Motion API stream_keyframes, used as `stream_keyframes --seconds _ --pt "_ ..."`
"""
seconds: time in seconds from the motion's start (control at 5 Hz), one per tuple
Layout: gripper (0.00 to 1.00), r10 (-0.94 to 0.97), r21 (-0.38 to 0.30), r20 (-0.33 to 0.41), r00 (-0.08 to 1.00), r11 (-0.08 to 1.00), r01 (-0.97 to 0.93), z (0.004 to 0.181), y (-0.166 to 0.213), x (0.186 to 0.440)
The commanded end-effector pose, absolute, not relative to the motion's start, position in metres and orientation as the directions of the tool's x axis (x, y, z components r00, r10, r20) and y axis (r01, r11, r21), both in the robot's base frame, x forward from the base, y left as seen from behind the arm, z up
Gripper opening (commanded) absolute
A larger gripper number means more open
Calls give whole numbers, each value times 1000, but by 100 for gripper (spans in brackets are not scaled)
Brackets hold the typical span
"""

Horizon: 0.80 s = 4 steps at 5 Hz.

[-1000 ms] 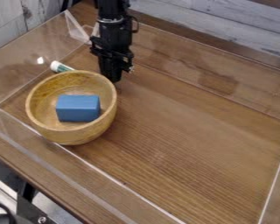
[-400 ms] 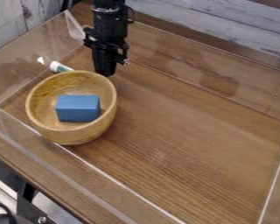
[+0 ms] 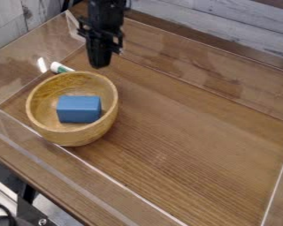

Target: Put the green marker in the brown bowl

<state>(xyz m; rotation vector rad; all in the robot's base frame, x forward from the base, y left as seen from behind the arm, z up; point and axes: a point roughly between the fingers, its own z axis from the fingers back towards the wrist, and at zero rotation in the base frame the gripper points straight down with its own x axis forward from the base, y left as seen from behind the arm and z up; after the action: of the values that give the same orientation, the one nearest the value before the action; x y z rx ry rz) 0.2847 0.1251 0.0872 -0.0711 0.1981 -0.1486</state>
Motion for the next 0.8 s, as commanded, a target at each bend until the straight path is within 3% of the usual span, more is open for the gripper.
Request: stream_keyframes --seconds 0.0,0.6 --pt "0 -143 -42 -128 981 989 139 120 130 279" --pt "0 -101 -48 -124 987 994 96 136 131 246"
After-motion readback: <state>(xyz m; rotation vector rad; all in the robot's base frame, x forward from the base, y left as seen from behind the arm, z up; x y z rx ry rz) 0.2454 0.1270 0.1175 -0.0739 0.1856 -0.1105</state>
